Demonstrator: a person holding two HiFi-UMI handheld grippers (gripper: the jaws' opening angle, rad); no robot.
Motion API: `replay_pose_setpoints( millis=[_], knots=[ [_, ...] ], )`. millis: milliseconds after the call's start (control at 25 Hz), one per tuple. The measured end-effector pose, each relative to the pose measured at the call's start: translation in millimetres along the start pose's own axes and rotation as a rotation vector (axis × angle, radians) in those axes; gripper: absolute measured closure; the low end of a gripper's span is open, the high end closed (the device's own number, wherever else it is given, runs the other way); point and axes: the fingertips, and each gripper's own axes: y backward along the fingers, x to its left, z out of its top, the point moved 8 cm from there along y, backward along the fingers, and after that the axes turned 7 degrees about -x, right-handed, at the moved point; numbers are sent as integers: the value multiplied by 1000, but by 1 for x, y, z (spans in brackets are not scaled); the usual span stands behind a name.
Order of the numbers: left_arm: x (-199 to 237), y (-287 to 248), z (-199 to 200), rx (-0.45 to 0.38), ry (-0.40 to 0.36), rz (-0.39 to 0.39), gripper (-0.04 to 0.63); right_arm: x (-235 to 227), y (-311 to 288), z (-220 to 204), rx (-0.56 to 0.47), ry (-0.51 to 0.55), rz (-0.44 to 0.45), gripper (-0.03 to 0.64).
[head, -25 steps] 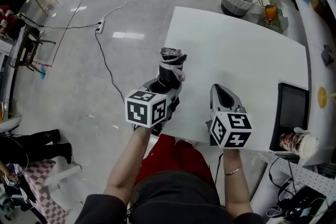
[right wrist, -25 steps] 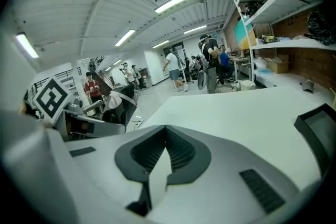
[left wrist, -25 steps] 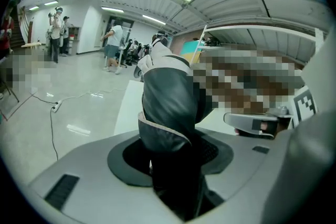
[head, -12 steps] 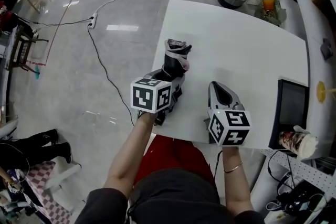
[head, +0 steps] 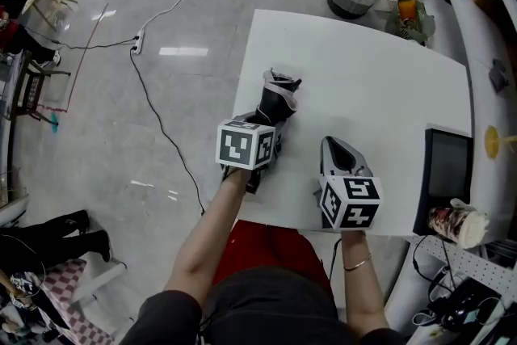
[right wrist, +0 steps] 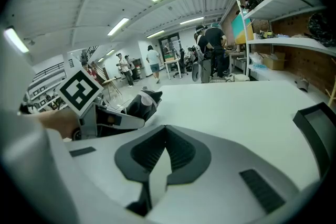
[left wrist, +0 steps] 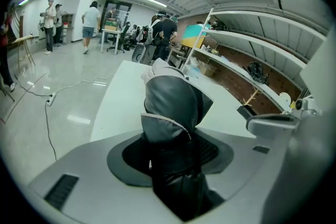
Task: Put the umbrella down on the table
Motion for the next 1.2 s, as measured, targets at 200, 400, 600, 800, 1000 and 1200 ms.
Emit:
replay_pose_setpoints(
  millis=[200, 400, 600, 800, 1000, 1200],
  knots=[
    [4, -8, -1, 14, -16, 19, 387, 3, -4, -3, 13, -6, 3, 598],
    [3, -15, -2, 23, -32, 34, 383, 3, -10, -3, 15, -12, 3, 598],
    [1, -19, 0, 24, -39, 48, 380, 3, -13, -2, 18, -12, 6, 598],
    [2, -26, 3, 39, -55, 66, 377, 5, -16, -1, 21, -11, 8, 598],
    [0, -30, 6, 71, -98, 90, 371, 3, -15, 4, 13, -11, 4, 598],
    [-1, -30, 6, 90, -144, 136, 366, 2, -11, 9, -2, -7, -4, 598]
  ],
)
